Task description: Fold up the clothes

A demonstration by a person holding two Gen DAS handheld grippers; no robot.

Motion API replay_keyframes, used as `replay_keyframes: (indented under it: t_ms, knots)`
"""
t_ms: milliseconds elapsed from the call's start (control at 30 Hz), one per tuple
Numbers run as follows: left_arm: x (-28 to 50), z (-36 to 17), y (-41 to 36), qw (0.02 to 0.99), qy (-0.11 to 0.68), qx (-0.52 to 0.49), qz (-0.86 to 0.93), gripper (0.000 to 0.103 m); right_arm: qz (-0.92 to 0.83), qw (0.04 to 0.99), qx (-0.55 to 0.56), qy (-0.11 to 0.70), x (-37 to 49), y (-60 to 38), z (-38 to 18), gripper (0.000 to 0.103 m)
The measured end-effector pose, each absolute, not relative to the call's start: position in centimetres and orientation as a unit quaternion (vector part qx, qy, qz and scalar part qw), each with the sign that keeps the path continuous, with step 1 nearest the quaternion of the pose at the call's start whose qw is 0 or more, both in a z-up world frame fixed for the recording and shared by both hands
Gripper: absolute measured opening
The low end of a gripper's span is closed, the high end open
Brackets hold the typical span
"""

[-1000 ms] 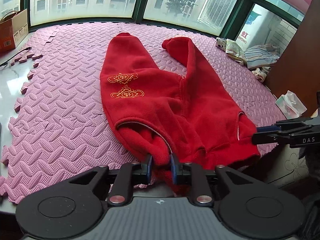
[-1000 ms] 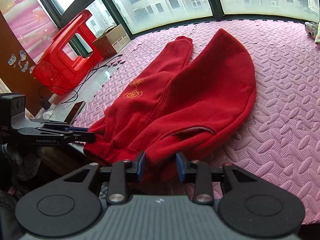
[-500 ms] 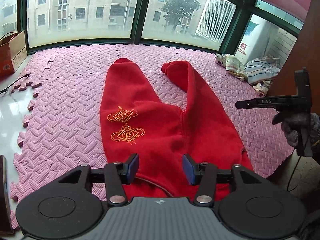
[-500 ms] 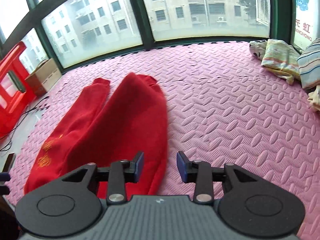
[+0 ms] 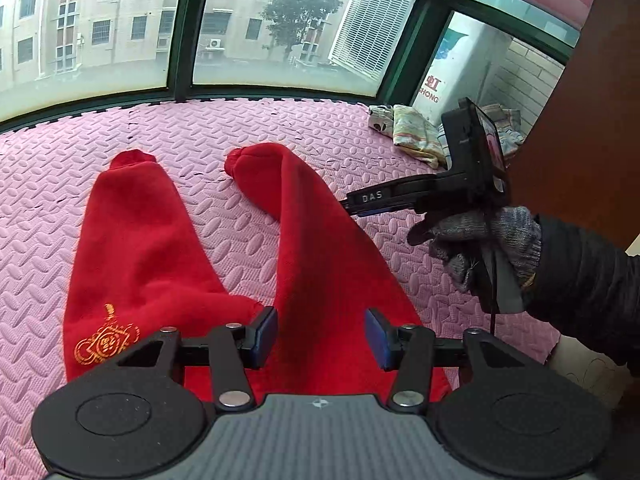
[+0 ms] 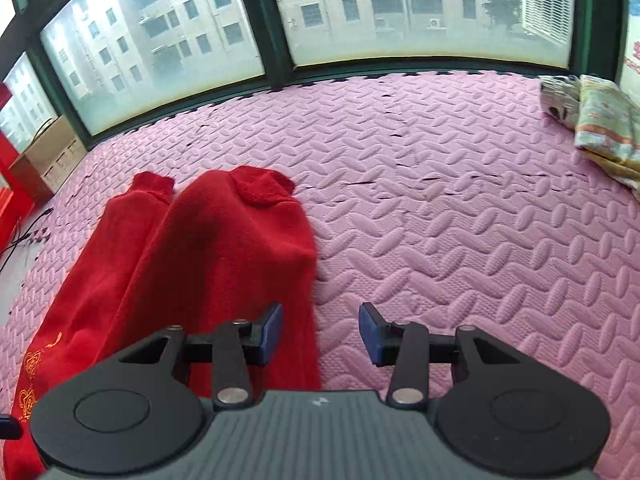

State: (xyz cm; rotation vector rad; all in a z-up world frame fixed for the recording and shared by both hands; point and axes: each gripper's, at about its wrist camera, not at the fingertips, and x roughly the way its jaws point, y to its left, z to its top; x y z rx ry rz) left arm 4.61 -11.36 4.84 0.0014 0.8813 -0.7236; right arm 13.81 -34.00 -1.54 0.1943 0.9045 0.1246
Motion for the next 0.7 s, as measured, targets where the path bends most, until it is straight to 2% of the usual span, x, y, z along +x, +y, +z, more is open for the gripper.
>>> replay_keyframes:
  t_ms: [133, 333, 600, 700]
  knots:
    - [6.4, 3.2, -12.4, 0.835, 0.438, 0.003, -0.333, 0.052, 0.123, 0.885, 0.106, 0.437, 14.6, -32.6, -1.1, 0.043]
    - [7.6, 1.3, -11.7, 0.826, 0.467, -0.007, -0.314, 0.052, 0.119, 0.890, 0.155, 0.411, 16.9, -35.5, 0.2, 0.043]
    - [7.9, 1.0, -11.0, 0.821, 0.477, -0.020, -0.312, 0.054, 0.115, 0.882, 0.146, 0.432, 21.8, -35.1, -2.4, 0.041]
    - [7.8, 1.5, -10.7, 0.822, 0.475, -0.023, -0.314, 0.055, 0.119, 0.880, 0.137, 0.440, 22.4, -34.3, -3.2, 0.025]
